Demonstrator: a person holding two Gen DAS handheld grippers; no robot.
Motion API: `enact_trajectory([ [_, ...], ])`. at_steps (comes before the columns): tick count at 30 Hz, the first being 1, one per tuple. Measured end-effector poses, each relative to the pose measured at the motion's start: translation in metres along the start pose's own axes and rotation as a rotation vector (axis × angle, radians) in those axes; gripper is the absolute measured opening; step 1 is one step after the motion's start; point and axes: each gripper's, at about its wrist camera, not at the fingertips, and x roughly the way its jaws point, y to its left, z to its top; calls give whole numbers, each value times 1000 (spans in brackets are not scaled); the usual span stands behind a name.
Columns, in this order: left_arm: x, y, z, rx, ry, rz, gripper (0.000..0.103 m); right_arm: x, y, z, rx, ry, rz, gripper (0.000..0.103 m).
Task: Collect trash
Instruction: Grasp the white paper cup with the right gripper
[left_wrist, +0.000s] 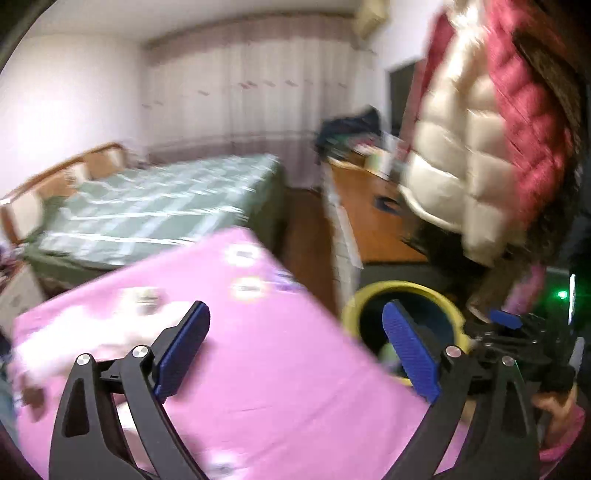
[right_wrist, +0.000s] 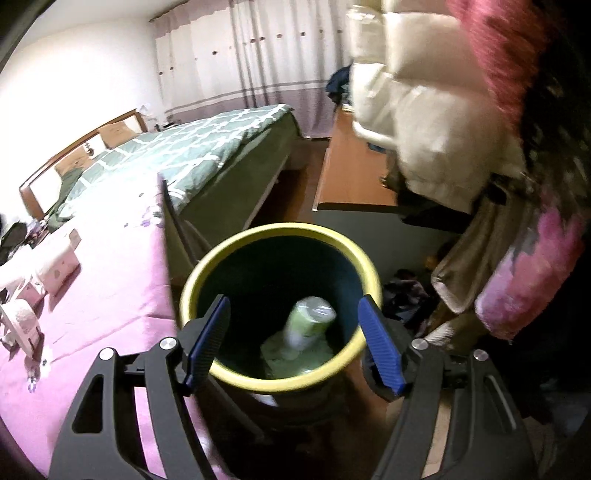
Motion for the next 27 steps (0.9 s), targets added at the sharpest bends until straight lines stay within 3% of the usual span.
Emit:
enact_trajectory([
  [9, -68, 154, -39, -165, -80, 358, 97, 14, 100, 10, -135, 14, 131, 69],
  [16, -75, 236, -86, -281, -106, 510, 97, 22, 196, 24, -275, 23, 330, 70],
  [21, -74, 266, -116, -346, -135, 526, 97, 36, 263, 37, -457, 22, 495, 87],
  [27, -58, 275, -134, -391, -108, 517, 98, 74, 315, 41, -613, 88, 550, 94],
])
